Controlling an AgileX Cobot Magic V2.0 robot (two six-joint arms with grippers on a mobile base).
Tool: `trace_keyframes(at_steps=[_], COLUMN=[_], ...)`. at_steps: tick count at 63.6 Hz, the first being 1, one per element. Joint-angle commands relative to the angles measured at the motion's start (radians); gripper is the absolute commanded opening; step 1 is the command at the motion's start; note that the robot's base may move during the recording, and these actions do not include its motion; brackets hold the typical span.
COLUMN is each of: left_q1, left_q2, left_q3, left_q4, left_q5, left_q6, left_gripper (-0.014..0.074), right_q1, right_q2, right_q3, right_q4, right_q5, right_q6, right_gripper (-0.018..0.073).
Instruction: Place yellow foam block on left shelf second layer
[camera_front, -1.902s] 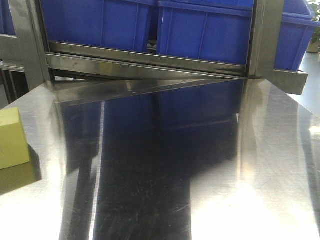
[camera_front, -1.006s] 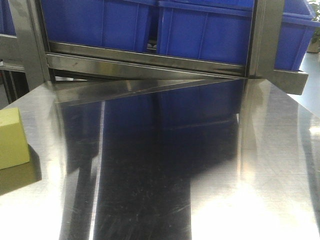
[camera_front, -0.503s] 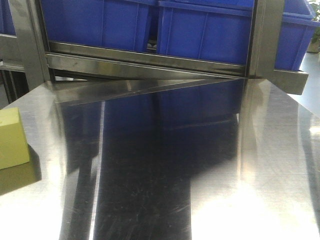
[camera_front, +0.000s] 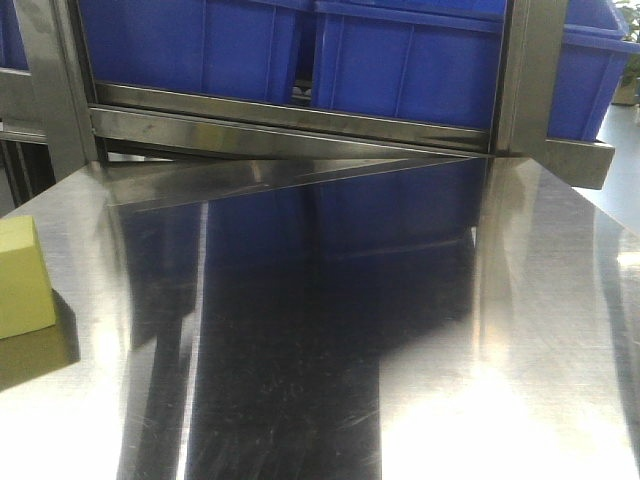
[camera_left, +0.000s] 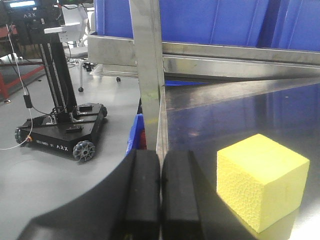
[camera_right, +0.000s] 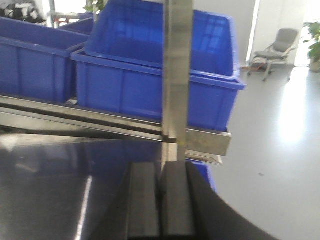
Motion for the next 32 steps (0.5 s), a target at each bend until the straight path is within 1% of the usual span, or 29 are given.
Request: trace_keyframes(at_steps=[1,7,22,27,32], left_q1=[-0.008,-0.008,-0.008,-0.008,-0.008], left_q2=[-0.009,-0.009,-0.009,-0.009,-0.009], left_q3=[0.026,0.026,0.026,0.026,0.026], left_q4=[-0.003,-0.003,-0.003,-0.003,-0.003], left_q5=[-0.087,-0.087,-0.087,-0.087,-0.087], left_q6=[-0.004,-0.004,-0.004,-0.004,-0.004], left_gripper=[0.0136,0.0136,0.0136,0.0136,0.0136], right_q1=[0.056,0.143,0.442,0.543,0.619], right_q2=[0.139,0.283,0.618,0.726,0.828], right_q3=[-0.144,-0.251,-0.529,-0.614,-0.697], right_q4=[0.002,0.001,0.001,0.001,0.001], right_q5=[-0.054,-0.026,0.101,0.129,0.154], right_q6=[0.000,0.000,0.000,0.000,-0.006], right_gripper=[0.0057,0.0057,0.0065,0.0130,0.0247])
